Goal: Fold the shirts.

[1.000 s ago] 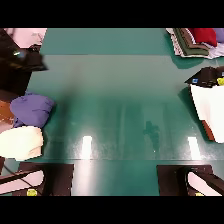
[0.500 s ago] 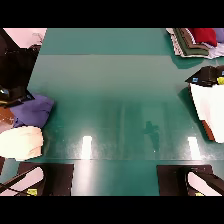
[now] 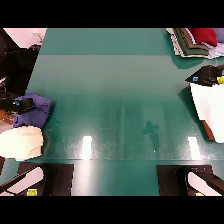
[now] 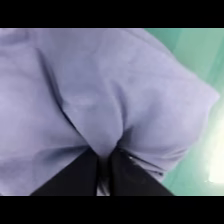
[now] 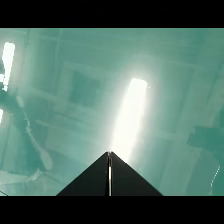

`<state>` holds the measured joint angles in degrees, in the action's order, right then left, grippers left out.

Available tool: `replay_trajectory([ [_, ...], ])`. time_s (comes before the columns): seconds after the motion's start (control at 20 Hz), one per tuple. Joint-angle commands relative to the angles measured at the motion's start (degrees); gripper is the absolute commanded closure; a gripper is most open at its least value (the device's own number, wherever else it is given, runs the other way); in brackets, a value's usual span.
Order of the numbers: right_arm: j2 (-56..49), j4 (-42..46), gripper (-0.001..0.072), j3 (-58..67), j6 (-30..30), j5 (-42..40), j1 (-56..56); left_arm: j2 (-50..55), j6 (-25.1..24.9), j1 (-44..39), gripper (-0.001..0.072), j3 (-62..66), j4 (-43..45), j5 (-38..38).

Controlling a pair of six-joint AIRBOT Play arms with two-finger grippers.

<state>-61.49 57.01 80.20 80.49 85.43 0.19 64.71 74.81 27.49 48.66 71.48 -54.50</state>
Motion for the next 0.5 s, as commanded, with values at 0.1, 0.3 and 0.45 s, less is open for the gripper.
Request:
replay_trajectory([
  [0.1, 0.0, -0.1, 0.0693, 1.8, 0.0, -2.9, 0.0, -3.6, -0.3, -0.4, 0.0678, 8.5, -7.7, -6.7],
  [0.3, 0.0, -0.1, 0.0693, 10.5, 0.0, -9.7, 0.0, -10.4, -0.2, -8.2, 0.0678, 27.8, -8.8, -14.4],
  [0.45, -0.2, -0.1, 0.0693, 17.4, 0.0, -14.8, 0.0, -11.4, 1.4, -19.5, 0.0678, 42.7, -8.7, -20.2],
])
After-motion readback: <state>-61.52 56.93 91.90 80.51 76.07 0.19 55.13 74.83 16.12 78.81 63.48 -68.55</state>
